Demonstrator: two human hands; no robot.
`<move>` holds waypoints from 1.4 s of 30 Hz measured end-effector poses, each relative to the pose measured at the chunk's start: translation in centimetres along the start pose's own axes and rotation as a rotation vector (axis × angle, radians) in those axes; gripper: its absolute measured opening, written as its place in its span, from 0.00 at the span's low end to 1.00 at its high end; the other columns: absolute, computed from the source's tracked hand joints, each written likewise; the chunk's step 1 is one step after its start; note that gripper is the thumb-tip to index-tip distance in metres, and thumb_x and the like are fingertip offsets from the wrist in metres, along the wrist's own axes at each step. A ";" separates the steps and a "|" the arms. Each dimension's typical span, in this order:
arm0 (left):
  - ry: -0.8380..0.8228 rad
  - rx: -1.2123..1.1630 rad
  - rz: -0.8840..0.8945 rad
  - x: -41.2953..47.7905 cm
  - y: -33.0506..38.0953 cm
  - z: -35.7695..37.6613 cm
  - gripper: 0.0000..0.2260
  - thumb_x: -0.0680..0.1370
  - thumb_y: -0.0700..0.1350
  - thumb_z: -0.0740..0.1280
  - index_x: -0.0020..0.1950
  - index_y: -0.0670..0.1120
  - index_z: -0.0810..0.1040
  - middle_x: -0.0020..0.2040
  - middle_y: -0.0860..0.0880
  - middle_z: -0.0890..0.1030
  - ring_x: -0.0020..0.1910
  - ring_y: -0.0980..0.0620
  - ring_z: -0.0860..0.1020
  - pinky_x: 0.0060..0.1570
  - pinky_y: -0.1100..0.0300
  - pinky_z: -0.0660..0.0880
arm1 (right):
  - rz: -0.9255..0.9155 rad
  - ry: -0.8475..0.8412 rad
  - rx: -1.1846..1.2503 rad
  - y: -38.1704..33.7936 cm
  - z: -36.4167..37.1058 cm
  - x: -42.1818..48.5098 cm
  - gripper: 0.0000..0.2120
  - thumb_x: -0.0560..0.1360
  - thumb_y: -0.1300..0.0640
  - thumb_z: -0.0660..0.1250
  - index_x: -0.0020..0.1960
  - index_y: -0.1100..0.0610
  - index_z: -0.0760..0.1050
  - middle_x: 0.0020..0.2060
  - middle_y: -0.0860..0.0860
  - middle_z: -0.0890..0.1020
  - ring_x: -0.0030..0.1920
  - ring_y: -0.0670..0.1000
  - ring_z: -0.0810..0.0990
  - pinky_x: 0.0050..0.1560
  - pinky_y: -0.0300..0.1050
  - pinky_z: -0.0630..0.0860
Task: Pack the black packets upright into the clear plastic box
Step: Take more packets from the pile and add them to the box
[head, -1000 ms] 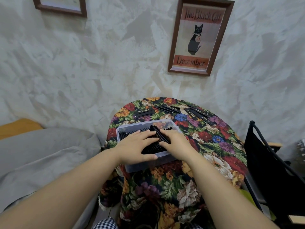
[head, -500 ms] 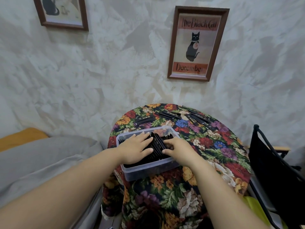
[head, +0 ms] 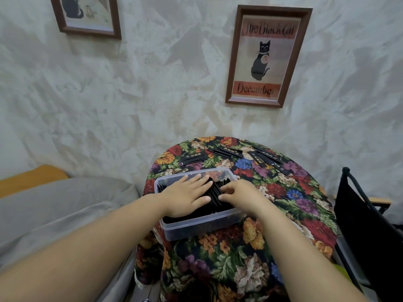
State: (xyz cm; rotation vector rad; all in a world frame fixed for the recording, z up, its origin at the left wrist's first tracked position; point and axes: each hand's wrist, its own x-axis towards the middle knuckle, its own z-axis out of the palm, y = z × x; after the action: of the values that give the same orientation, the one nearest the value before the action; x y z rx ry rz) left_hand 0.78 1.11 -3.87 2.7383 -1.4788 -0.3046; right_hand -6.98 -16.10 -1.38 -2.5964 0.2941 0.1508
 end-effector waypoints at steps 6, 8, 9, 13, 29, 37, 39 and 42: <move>0.012 0.018 0.040 0.5 0.5 0.4 0.24 0.82 0.56 0.43 0.77 0.52 0.43 0.77 0.52 0.39 0.75 0.55 0.36 0.73 0.54 0.34 | 0.014 -0.108 0.258 0.6 -0.3 0.2 0.18 0.75 0.60 0.70 0.64 0.60 0.76 0.57 0.54 0.81 0.49 0.49 0.82 0.52 0.41 0.79; 0.011 0.024 0.036 0.5 0.4 0.6 0.24 0.82 0.56 0.44 0.77 0.52 0.44 0.77 0.53 0.39 0.75 0.55 0.37 0.73 0.54 0.35 | 0.017 -0.129 0.327 0.8 -0.4 0.2 0.18 0.74 0.62 0.70 0.63 0.62 0.76 0.54 0.54 0.82 0.44 0.46 0.81 0.44 0.35 0.79; 0.017 0.020 0.035 0.5 0.4 0.5 0.24 0.82 0.56 0.44 0.77 0.52 0.44 0.78 0.53 0.40 0.75 0.55 0.37 0.73 0.54 0.35 | 0.017 -0.131 0.335 0.9 -0.4 0.1 0.17 0.74 0.61 0.71 0.62 0.62 0.77 0.52 0.54 0.83 0.41 0.45 0.81 0.42 0.33 0.79; 0.053 0.036 0.063 0.7 0.4 0.3 0.25 0.83 0.56 0.46 0.78 0.51 0.44 0.78 0.52 0.40 0.75 0.54 0.37 0.73 0.56 0.34 | 0.000 -0.125 0.275 1.0 -0.5 0.4 0.16 0.73 0.58 0.72 0.59 0.59 0.79 0.46 0.51 0.83 0.40 0.47 0.82 0.47 0.39 0.79; 0.089 -0.009 0.160 1.3 0.4 0.9 0.38 0.72 0.66 0.35 0.77 0.50 0.54 0.78 0.54 0.52 0.75 0.57 0.39 0.70 0.61 0.34 | -0.052 -0.072 0.109 1.2 -0.4 0.4 0.06 0.72 0.54 0.72 0.48 0.53 0.83 0.42 0.50 0.85 0.37 0.43 0.78 0.41 0.34 0.74; 0.132 -0.018 0.170 1.8 0.3 0.5 0.35 0.74 0.68 0.40 0.67 0.48 0.69 0.66 0.50 0.69 0.70 0.51 0.61 0.71 0.59 0.48 | -0.048 -0.069 0.338 2.1 -1.9 0.2 0.03 0.73 0.58 0.71 0.47 0.56 0.81 0.41 0.51 0.84 0.39 0.47 0.83 0.45 0.43 0.82; 0.149 -0.020 0.185 1.9 0.2 0.6 0.36 0.73 0.69 0.38 0.66 0.49 0.70 0.64 0.50 0.69 0.67 0.51 0.63 0.69 0.59 0.53 | -0.034 0.035 0.388 3.4 -3.3 0.6 0.03 0.75 0.57 0.69 0.47 0.56 0.80 0.40 0.51 0.84 0.38 0.48 0.82 0.43 0.44 0.82; 0.180 -0.040 0.219 1.9 0.0 0.8 0.34 0.74 0.67 0.36 0.66 0.53 0.71 0.62 0.51 0.70 0.64 0.52 0.63 0.66 0.60 0.57 | 0.051 0.252 0.507 6.7 -4.9 2.3 0.06 0.77 0.58 0.66 0.50 0.59 0.79 0.42 0.54 0.83 0.35 0.48 0.79 0.33 0.38 0.79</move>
State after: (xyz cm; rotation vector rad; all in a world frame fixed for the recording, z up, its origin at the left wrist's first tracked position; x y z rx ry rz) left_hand 1.66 -0.42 -4.97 2.4672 -1.6802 -0.0788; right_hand -6.11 -24.63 -0.76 -2.1020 0.4265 -0.2112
